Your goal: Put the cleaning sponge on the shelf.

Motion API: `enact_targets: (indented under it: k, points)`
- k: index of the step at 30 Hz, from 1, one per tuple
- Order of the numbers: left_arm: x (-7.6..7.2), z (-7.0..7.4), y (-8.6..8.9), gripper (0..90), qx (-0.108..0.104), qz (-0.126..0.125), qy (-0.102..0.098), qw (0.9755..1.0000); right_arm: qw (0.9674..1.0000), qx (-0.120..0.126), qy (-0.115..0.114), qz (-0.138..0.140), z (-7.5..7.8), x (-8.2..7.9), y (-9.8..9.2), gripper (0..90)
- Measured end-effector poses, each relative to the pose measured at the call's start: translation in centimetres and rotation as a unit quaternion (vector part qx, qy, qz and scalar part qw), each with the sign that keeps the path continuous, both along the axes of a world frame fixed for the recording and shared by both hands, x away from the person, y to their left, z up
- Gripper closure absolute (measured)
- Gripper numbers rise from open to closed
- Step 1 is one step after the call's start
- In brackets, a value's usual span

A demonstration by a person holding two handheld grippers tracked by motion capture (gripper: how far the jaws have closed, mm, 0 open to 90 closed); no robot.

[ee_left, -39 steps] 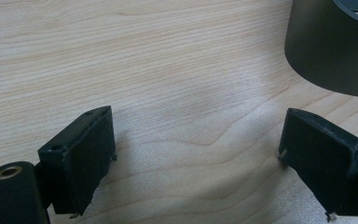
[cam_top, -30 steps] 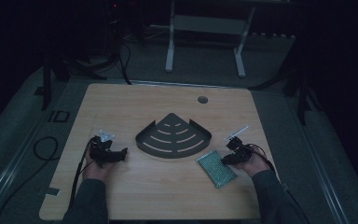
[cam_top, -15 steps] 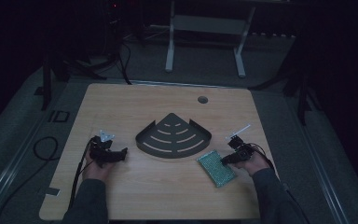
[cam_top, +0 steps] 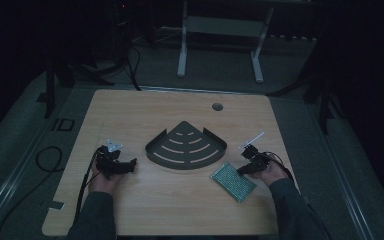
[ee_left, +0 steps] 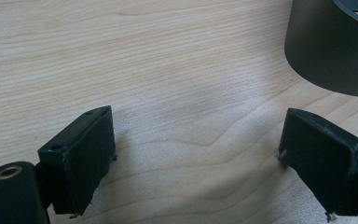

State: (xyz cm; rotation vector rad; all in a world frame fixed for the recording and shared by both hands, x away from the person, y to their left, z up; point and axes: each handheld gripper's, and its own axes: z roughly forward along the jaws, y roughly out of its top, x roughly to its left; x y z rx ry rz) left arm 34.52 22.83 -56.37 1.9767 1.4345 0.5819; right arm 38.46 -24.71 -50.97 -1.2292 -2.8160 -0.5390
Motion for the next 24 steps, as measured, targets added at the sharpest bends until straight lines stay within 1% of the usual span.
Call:
enact_targets:
  k: [1, 3, 4, 10, 13, 14, 15, 17, 24]
  points:
    - [0.0, 0.0, 0.0, 10.8, 0.0, 0.0, 0.0, 1.0, 1.0, -0.001, -0.001, 0.001, 0.1, 0.0, 0.1, 89.4]
    - [0.0, 0.0, 0.0, 10.8, 0.0, 0.0, 0.0, 1.0, 0.9999, -0.003, -0.011, 0.003, 0.3, -0.1, 0.1, 89.4]
    - [0.0, 0.0, 0.0, 10.8, 0.0, 0.0, 0.0, 1.0, 0.9999, -0.002, -0.01, 0.004, 0.4, -0.1, 0.0, 89.5]
    - [0.0, 0.0, 0.0, 10.8, 0.0, 0.0, 0.0, 1.0, 0.9997, 0.001, -0.023, 0.006, 1.5, -0.2, -0.3, 89.5]
    - [0.0, 0.0, 0.0, 10.8, 0.0, 0.0, 0.0, 1.0, 0.9996, 0.001, -0.027, 0.004, 2.0, -0.1, -0.6, 89.5]
    - [0.0, 0.0, 0.0, 10.8, 0.0, 0.0, 0.0, 1.0, 0.9997, 0.002, -0.025, 0.006, 2.2, -0.1, -0.7, 89.5]
    - [0.0, 0.0, 0.0, 10.8, 0.0, 0.0, 0.0, 1.0, 0.9996, 0.001, -0.029, 0.005, 2.3, -0.1, -0.7, 89.5]
    - [0.0, 0.0, 0.0, 10.8, 0.0, 0.0, 0.0, 1.0, 0.9996, 0.002, -0.025, 0.009, 2.6, -0.1, -0.8, 89.5]
    - [0.0, 0.0, 0.0, 10.8, 0.0, 0.0, 0.0, 1.0, 0.9994, 0.005, -0.034, 0.01, 3.3, -0.1, -0.8, 89.5]
